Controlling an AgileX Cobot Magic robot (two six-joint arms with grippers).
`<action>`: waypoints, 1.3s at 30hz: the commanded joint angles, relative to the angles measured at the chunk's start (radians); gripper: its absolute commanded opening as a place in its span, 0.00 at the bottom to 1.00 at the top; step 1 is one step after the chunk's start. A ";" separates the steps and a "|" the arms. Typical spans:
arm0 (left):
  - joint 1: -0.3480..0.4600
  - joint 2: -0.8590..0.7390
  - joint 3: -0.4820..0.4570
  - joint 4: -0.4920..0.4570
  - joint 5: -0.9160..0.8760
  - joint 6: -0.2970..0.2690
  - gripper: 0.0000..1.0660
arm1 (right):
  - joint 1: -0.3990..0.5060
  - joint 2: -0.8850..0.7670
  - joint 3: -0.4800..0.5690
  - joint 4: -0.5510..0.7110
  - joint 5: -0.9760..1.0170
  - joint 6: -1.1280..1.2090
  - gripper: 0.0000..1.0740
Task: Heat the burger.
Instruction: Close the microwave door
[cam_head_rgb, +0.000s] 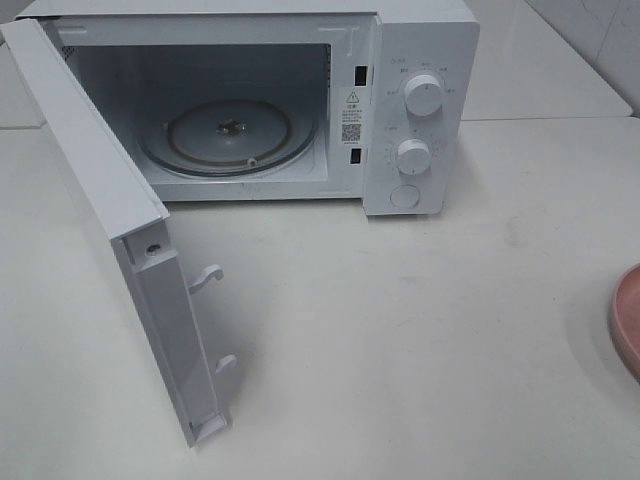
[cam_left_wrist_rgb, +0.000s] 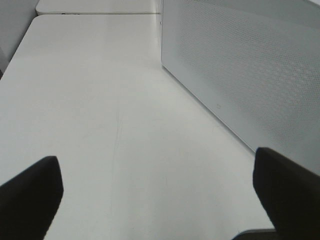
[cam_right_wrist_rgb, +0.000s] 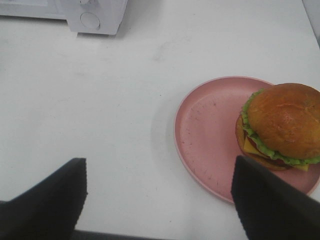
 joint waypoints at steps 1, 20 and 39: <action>0.003 -0.008 0.001 -0.002 -0.011 -0.006 0.92 | -0.020 -0.033 0.008 0.000 -0.021 -0.011 0.71; 0.003 -0.008 0.001 -0.002 -0.011 -0.006 0.92 | -0.083 -0.135 0.008 0.048 -0.022 -0.070 0.71; 0.003 -0.008 0.001 -0.002 -0.011 -0.006 0.92 | -0.083 -0.134 0.008 0.048 -0.022 -0.069 0.71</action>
